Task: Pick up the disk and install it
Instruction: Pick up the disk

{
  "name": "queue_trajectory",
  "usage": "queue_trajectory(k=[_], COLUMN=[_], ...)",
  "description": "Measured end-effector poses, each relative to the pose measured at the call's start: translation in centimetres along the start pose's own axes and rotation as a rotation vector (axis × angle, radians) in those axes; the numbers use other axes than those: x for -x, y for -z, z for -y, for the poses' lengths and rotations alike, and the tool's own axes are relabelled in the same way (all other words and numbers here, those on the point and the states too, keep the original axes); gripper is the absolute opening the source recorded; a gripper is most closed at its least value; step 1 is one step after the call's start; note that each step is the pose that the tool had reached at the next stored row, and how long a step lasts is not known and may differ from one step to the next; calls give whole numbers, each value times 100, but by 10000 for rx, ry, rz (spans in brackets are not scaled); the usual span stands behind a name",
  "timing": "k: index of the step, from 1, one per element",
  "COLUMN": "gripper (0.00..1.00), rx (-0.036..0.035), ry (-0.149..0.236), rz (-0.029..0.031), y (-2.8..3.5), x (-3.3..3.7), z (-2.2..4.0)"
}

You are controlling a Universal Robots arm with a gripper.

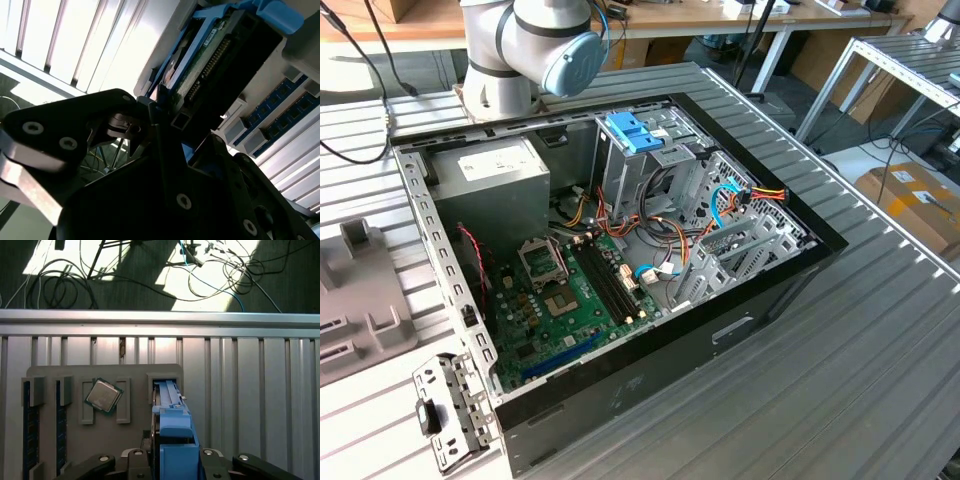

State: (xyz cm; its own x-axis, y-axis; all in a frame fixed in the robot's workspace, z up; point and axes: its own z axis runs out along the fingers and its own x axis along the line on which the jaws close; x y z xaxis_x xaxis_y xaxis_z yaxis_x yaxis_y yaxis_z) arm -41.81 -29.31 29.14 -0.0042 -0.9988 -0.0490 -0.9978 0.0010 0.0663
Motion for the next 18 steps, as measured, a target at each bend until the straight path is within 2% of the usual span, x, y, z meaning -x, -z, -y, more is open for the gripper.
queue_trajectory(k=[7,11,18], gripper=[36,36,36], rx=[0,0,0], ry=[1,1,0], rz=[-1,0,-1], y=[38,127,227], x=[24,30,35], z=[-2,-8,-15])
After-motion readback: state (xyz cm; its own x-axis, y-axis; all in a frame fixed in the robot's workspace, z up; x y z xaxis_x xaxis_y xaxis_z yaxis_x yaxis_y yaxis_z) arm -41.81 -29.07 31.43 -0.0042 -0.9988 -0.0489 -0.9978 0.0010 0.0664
